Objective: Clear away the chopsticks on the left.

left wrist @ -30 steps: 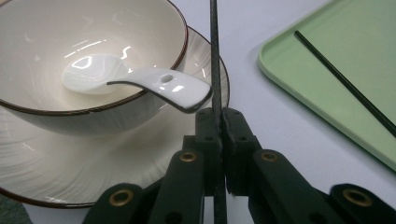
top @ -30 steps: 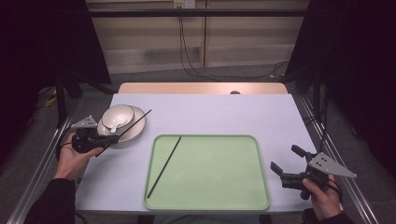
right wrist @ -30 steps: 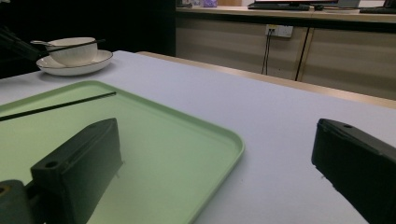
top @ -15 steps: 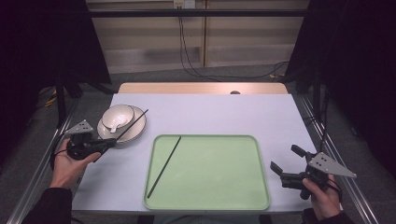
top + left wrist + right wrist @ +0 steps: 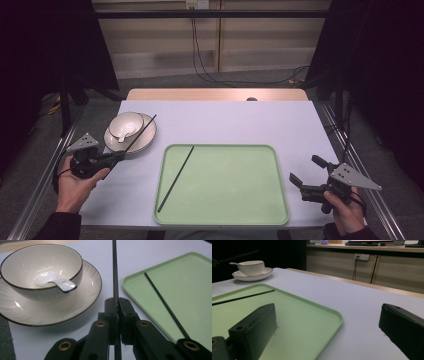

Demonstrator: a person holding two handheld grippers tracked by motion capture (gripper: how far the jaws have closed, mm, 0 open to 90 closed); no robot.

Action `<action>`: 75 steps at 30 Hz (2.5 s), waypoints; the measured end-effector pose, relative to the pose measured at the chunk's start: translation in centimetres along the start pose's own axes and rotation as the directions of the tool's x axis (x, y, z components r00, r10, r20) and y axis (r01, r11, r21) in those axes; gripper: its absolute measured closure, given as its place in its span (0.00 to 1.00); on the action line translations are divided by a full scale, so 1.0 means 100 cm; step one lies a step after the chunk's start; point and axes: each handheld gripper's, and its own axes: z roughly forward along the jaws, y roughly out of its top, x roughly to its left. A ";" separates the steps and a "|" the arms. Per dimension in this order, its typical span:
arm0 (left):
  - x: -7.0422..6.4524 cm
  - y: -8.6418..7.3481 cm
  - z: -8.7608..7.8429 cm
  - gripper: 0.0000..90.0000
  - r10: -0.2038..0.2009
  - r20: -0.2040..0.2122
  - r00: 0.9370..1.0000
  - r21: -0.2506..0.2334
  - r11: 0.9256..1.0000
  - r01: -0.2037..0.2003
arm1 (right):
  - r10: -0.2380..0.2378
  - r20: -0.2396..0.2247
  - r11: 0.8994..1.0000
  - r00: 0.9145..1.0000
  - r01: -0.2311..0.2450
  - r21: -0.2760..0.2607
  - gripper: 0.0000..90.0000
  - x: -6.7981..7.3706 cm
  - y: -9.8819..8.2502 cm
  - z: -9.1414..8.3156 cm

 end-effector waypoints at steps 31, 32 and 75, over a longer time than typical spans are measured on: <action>-0.082 -0.023 -0.017 0.96 -0.090 -0.030 0.995 -0.014 0.996 0.090 | -0.008 0.000 1.000 1.000 0.008 -0.001 0.01 0.001 0.000 0.001; -0.084 -0.024 -0.014 0.96 -0.096 -0.021 0.995 -0.014 0.995 0.096 | -0.005 -0.002 1.000 1.000 0.005 -0.001 0.01 0.001 0.000 0.001; -0.150 -0.025 0.093 0.96 -0.121 -0.025 0.992 0.202 0.972 0.123 | -0.014 -0.009 1.000 1.000 0.014 0.003 0.00 0.001 0.000 0.001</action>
